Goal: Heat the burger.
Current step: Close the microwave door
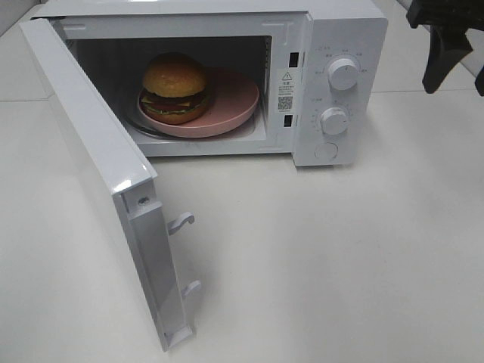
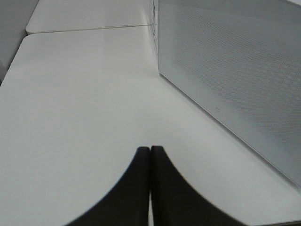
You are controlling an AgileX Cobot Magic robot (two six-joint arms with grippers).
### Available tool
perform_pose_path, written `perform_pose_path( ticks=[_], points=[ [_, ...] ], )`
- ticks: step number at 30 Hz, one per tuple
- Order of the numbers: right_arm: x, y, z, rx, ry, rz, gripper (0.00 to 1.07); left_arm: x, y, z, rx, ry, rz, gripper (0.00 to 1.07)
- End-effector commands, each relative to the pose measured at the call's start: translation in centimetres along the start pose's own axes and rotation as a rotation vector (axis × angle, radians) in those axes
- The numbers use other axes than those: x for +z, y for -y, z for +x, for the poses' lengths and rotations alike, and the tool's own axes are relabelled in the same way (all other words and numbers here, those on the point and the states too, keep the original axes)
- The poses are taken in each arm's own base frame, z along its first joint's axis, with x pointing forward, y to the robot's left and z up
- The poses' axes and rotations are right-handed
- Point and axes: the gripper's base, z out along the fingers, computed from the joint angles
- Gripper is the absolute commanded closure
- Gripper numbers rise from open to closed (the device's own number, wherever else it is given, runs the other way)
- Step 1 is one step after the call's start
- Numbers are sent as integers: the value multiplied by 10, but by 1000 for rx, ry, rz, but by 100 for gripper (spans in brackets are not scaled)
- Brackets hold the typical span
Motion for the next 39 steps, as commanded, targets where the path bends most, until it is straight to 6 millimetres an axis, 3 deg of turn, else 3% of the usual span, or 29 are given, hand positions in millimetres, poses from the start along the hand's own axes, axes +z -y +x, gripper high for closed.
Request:
perform_pose_path(
  ticks=[1, 8, 15, 16, 17, 19, 24, 30, 32, 39],
  points=[
    [-7, 6, 23, 8, -36, 21, 50, -2, 1, 0, -3, 33, 1, 106],
    [-12, 11, 55, 7, -59, 25, 50, -2, 1, 0, -3, 33, 1, 106],
    [-11, 19, 107, 5, -103, 32, 50, -2, 1, 0, -3, 33, 1, 106],
    [-11, 19, 107, 5, -103, 32, 50, -2, 1, 0, -3, 33, 1, 106],
    [-9, 21, 121, 4, -111, 33, 50, -2, 1, 0, -3, 33, 1, 106],
    [-7, 22, 126, 4, -113, 33, 50, -2, 1, 0, -3, 33, 1, 106],
    [3, 29, 167, 2, -135, 36, 50, -2, 1, 0, -3, 33, 1, 106],
    [14, 33, 198, 1, -144, 38, 51, -2, 1, 0, -3, 33, 1, 106],
    [19, 37, 220, 1, -138, 37, 51, -2, 1, 0, -3, 33, 1, 106],
    [11, 38, 234, 4, 25, 3, 51, -2, 1, 0, -3, 33, 2, 106]
  ],
)
